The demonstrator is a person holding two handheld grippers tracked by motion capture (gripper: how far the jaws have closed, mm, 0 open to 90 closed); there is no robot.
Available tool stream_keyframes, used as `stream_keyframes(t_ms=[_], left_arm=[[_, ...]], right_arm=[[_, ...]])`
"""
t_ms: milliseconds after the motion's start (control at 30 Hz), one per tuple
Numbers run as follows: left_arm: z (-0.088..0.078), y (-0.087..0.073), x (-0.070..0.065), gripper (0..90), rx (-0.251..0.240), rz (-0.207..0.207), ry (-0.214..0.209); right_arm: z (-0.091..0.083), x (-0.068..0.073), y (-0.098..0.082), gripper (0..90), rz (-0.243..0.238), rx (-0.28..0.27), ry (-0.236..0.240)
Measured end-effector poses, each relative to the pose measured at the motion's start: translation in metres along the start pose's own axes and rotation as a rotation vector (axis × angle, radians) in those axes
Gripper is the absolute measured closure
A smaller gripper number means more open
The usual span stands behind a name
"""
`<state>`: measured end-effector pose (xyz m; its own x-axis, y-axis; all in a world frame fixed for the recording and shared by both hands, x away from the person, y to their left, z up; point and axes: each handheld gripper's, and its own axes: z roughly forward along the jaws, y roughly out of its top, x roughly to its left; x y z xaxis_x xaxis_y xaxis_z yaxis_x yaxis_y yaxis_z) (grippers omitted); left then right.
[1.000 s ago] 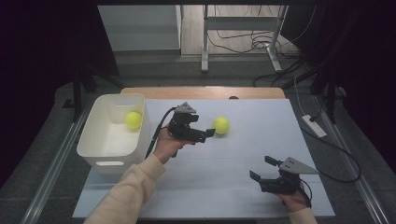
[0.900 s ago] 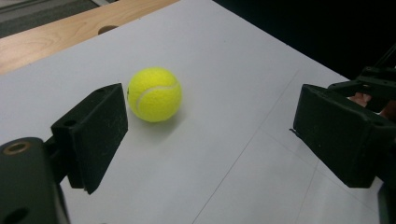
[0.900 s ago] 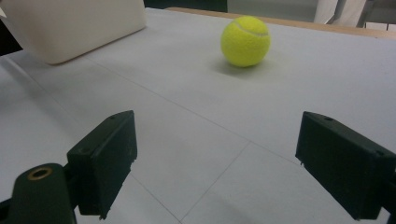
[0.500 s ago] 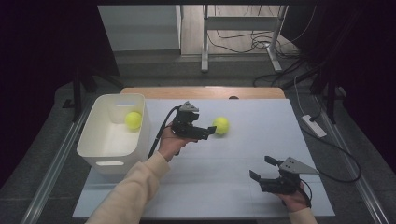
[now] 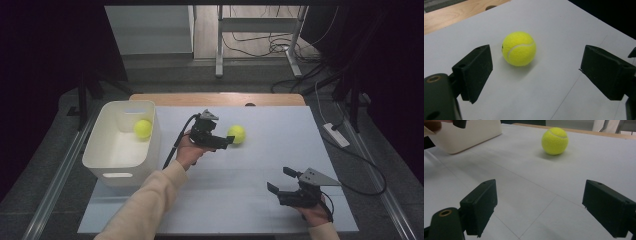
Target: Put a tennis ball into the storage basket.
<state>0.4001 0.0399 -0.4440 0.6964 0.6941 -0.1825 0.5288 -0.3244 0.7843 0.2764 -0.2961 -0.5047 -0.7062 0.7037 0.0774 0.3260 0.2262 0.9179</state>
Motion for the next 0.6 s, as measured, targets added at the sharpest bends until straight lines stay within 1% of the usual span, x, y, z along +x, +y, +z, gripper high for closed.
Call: stream_keyframes(t_ms=[167,367,500,600], left_arm=[[0.006,0.000,0.001,11.2,0.012,0.004,0.006],[0.013,0.002,0.001,11.3,0.017,0.000,0.004],[0.019,0.003,0.000,11.2,0.023,0.012,0.010],[0.023,0.002,0.001,11.1,0.026,0.012,0.008]], right_arm=[[-0.001,0.000,-0.001,12.5,0.005,-0.002,-0.001],[-0.002,0.000,-0.001,12.5,0.005,-0.001,-0.006],[-0.001,-0.001,-0.001,12.5,0.002,0.002,-0.006],[-0.001,-0.001,-0.001,12.5,0.004,-0.001,-0.007]])
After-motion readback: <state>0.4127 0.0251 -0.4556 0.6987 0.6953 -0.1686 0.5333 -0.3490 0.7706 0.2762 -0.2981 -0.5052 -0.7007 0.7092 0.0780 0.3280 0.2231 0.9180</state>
